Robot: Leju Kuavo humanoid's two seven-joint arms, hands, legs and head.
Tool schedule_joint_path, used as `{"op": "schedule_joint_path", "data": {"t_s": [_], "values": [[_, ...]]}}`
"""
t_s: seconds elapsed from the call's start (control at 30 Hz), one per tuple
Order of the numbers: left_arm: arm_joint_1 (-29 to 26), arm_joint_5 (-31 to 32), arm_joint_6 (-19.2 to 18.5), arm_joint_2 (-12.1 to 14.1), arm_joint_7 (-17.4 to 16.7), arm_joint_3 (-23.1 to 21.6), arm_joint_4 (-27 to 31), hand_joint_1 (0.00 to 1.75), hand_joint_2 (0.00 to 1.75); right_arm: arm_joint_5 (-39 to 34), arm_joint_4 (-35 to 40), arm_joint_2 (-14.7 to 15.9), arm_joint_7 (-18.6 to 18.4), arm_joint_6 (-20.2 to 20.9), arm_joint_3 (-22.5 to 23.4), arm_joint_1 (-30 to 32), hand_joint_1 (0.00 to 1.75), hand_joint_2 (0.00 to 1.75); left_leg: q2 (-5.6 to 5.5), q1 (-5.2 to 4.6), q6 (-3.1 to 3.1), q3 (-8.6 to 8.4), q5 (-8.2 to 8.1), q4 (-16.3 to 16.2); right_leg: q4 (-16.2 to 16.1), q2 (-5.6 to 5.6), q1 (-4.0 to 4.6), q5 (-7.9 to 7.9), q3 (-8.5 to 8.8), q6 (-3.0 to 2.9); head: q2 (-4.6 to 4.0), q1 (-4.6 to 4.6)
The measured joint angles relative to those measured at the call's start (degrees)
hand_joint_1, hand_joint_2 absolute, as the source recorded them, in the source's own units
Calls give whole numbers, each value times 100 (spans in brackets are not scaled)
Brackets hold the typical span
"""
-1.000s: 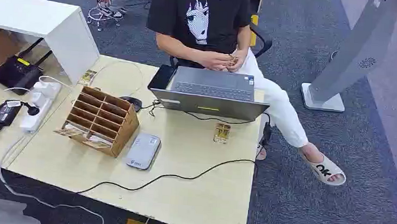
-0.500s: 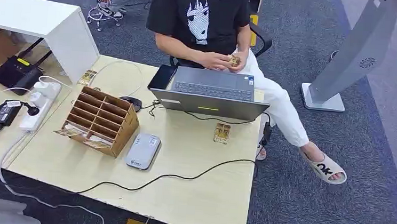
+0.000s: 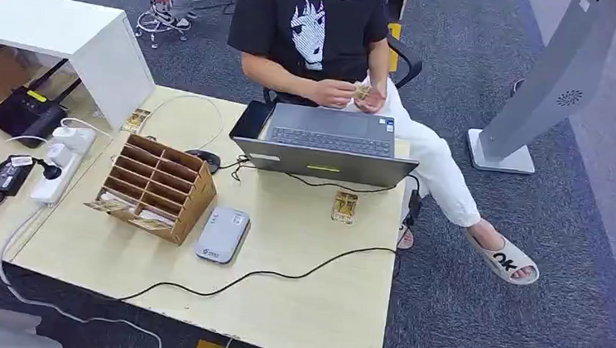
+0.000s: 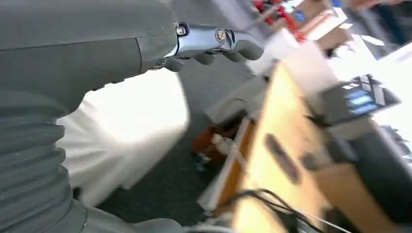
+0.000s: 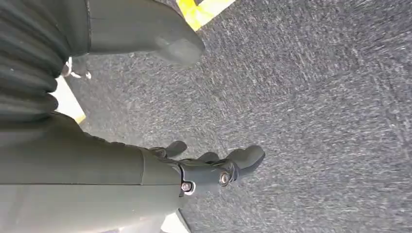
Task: Pass the card to the sensor for recognition and then transmit it.
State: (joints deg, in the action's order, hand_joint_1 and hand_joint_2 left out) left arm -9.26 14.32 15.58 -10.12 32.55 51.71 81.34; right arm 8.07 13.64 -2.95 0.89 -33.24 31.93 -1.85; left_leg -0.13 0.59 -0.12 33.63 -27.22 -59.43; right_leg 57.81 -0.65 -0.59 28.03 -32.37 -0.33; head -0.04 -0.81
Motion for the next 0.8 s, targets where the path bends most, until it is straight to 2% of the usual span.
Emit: {"op": "schedule_joint_path", "data": {"t_s": [0.1, 0.23, 0.33, 0.53, 0.8], "values": [[-3, 105, -109, 125, -22, -364, 454, 0, 175, 96, 0, -9, -52, 20, 48, -7, 0, 175, -4, 0, -1, 8, 1, 1, 1, 2, 1, 0, 12, 0, 0, 0], [81, 162, -199, 260, -158, -634, 640, 0, 175, 179, -2, -11, -98, 66, 52, -1, 0, 175, 16, 6, -3, -6, 1, -2, 0, -18, 6, -2, -8, -3, 0, -2], [318, 247, -367, 526, -367, -1131, 762, 0, 175, 338, -2, -13, -166, 148, 81, -22, 0, 175, 2, 2, -2, -4, 5, -1, 0, -2, 4, -2, -3, -3, 0, 0], [851, 487, -553, 917, -830, -1974, 760, 0, 175, 638, -9, -15, -321, 330, 83, -43, 0, 175, 10, 3, -6, -4, 9, -2, 1, -10, 4, -13, 4, 7, 0, -2], [1529, 815, -671, 1320, -1342, -2847, 568, 0, 175, 981, -39, -17, -494, 537, 85, -67, 0, 175, 10, 2, -4, -2, 12, -6, 1, -13, 4, -15, 3, 8, 0, -2]]}}
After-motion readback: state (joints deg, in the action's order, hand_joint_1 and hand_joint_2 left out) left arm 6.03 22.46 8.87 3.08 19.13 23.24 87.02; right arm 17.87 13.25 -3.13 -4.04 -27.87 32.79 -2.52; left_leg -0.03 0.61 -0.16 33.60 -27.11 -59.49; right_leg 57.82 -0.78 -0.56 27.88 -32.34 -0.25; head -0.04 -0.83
